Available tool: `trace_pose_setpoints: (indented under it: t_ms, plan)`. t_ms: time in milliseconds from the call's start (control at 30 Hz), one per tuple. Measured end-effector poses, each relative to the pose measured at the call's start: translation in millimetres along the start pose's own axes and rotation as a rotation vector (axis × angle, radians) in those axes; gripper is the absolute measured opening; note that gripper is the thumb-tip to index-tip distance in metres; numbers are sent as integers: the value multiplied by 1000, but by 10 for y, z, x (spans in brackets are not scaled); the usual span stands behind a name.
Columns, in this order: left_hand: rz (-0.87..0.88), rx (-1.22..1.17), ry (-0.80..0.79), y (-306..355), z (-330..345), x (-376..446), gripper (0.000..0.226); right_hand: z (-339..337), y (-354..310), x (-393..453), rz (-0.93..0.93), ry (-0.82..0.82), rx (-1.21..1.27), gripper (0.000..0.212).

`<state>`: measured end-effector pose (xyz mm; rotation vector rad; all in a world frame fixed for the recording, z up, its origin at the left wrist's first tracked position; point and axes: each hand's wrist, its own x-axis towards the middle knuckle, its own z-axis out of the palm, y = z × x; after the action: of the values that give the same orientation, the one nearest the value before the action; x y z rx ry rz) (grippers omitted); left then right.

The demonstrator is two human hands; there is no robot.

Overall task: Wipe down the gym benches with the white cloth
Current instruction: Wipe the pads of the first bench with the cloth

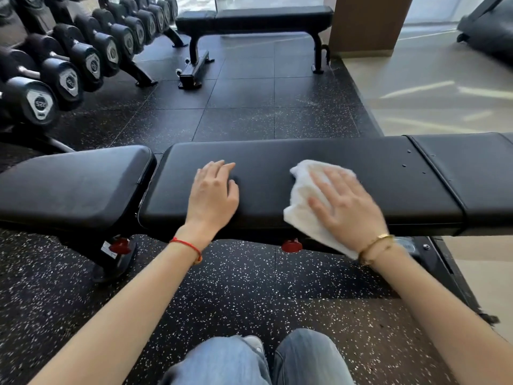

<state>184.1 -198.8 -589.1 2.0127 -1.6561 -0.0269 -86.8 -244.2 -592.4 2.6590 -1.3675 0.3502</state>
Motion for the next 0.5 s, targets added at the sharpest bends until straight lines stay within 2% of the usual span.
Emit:
trace_pose_setpoints:
  t_ms: [67, 100, 167, 267, 367, 433, 500]
  plan:
    - [27, 4, -27, 123, 89, 15, 57, 11, 364, 63, 30, -89, -161, 49]
    - [37, 12, -34, 156, 129, 21, 56, -26, 493, 177, 83, -187, -203, 53]
    - [40, 40, -38, 170, 195, 17, 52, -48, 561, 476, 137, -238, -232, 68]
    - [34, 60, -27, 166, 235, -13, 49, 55, 295, 799, 38, -226, -211, 66]
    - [35, 57, -21, 157, 231, -19, 46, 107, 9, 622, -107, -159, -103, 60]
    - [40, 57, -19, 154, 226, -33, 46, 60, 9, 304, -47, -125, 38, 65]
    - [45, 59, -16, 152, 225, -35, 46, 15, 167, 65, 34, -82, 79, 65]
